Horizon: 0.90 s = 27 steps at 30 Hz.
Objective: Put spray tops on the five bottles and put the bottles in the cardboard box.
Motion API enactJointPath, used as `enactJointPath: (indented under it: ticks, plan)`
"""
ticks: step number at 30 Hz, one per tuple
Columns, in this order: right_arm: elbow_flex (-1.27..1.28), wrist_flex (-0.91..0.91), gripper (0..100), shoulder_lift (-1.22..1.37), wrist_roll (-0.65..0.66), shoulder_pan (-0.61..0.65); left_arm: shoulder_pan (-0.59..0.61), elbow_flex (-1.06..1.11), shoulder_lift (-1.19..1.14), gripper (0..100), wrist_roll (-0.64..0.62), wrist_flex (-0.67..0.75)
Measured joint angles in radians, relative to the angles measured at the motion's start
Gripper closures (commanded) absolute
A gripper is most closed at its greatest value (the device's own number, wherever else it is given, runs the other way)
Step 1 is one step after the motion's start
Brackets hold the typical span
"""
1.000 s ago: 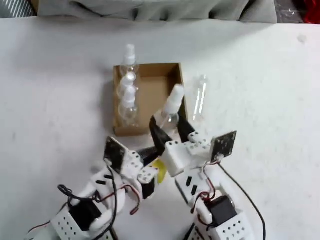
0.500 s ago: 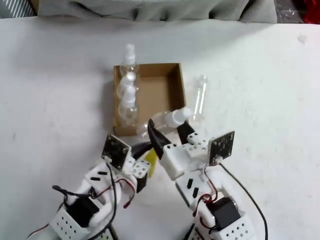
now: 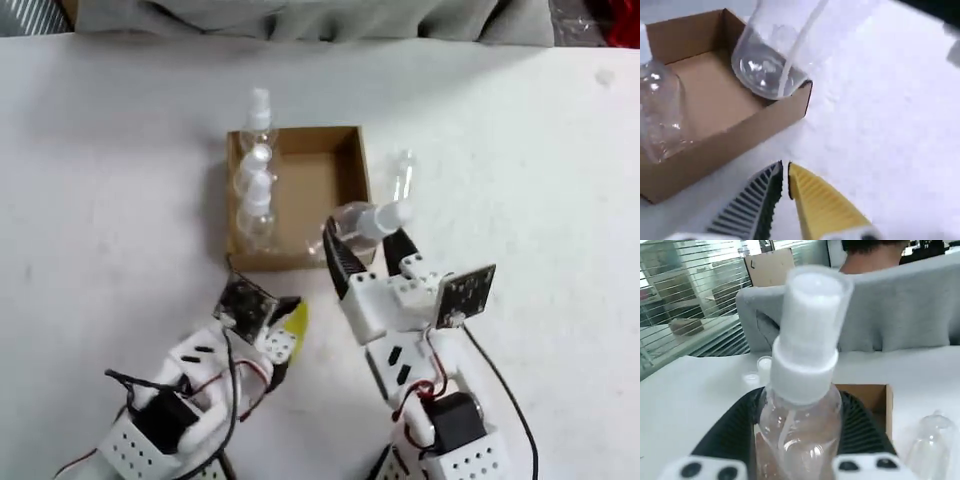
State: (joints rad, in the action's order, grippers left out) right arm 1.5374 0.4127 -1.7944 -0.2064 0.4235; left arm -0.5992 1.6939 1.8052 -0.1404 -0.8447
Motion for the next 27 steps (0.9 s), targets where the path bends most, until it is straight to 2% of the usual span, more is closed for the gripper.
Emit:
enactJointPath:
  ticks: [3,10,14,18,27]
  plan:
    - [0.0,0.0,98.5,0.0,0.014,-0.003,0.094,0.0,0.0,98,0.064,-0.029]
    - [-0.025,-0.035,98.5,0.091,0.075,-0.003,0.519,0.0,0.0,98,0.173,-0.031]
    - [-0.069,-0.132,98.5,0.249,0.081,-0.014,0.683,0.0,0.0,98,0.189,-0.031]
    - [-0.098,-0.258,98.4,0.422,0.098,-0.009,0.763,0.0,0.0,98,0.192,-0.032]
    - [-0.252,-0.523,98.4,0.862,0.181,-0.052,0.778,0.0,0.0,98,0.198,-0.032]
